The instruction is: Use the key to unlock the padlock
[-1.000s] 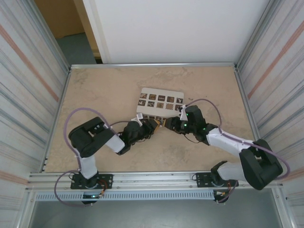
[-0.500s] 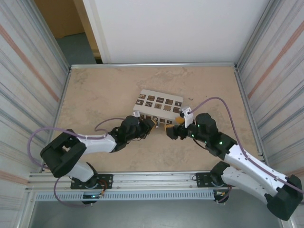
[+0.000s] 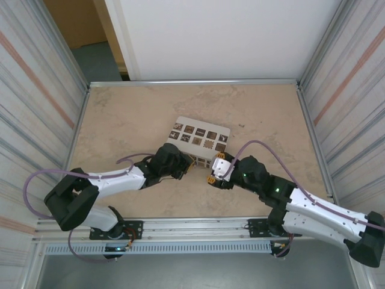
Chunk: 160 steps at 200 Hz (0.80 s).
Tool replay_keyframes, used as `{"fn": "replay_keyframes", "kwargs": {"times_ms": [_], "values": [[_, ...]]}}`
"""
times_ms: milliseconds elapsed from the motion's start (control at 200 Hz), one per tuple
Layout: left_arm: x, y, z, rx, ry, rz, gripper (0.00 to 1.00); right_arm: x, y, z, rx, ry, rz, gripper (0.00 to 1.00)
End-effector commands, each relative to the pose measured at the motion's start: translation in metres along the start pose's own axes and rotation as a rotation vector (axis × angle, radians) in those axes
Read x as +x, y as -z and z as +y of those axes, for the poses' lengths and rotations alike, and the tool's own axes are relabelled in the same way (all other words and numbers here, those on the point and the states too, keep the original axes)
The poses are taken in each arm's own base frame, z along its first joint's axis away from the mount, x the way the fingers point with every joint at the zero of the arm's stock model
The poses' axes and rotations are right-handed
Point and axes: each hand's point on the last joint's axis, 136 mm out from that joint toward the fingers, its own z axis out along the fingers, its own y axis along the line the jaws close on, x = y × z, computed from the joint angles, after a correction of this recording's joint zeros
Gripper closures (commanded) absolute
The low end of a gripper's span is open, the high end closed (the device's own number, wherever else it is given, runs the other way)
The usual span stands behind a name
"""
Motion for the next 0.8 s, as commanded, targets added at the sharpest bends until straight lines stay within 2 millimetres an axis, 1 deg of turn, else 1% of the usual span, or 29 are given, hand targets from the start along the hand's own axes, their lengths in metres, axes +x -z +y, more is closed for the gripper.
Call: {"fn": "replay_keyframes", "kwargs": {"times_ms": [0, 105, 281, 311, 331, 486, 671, 797], "values": [[0.005, 0.004, -0.028, 0.055, 0.037, 0.022, 1.00, 0.007, -0.010, -0.005, 0.078, 0.153, 0.055, 0.32], [0.007, 0.002, -0.032, 0.058, 0.050, 0.029, 1.00, 0.008, -0.022, -0.001, 0.092, 0.177, 0.062, 0.35], [0.010, 0.000, -0.035, 0.063, 0.060, 0.048, 1.00, 0.012, -0.040, 0.003, 0.107, 0.175, 0.054, 0.48], [0.010, -0.001, -0.035, 0.064, 0.060, 0.050, 1.00, 0.011, -0.040, 0.002, 0.112, 0.172, 0.044, 0.49], [0.010, -0.001, -0.036, 0.066, 0.061, 0.050, 1.00, 0.016, -0.046, 0.006, 0.099, 0.176, 0.062, 0.50], [0.010, -0.002, -0.036, 0.069, 0.063, 0.054, 1.00, 0.023, -0.059, 0.012, 0.092, 0.170, 0.072, 0.57], [0.011, -0.002, -0.036, 0.072, 0.064, 0.056, 1.00, 0.034, -0.073, 0.018, 0.085, 0.152, 0.091, 0.62], [0.011, -0.002, -0.035, 0.073, 0.063, 0.057, 1.00, 0.038, -0.079, 0.018, 0.091, 0.141, 0.096, 0.65]]}}
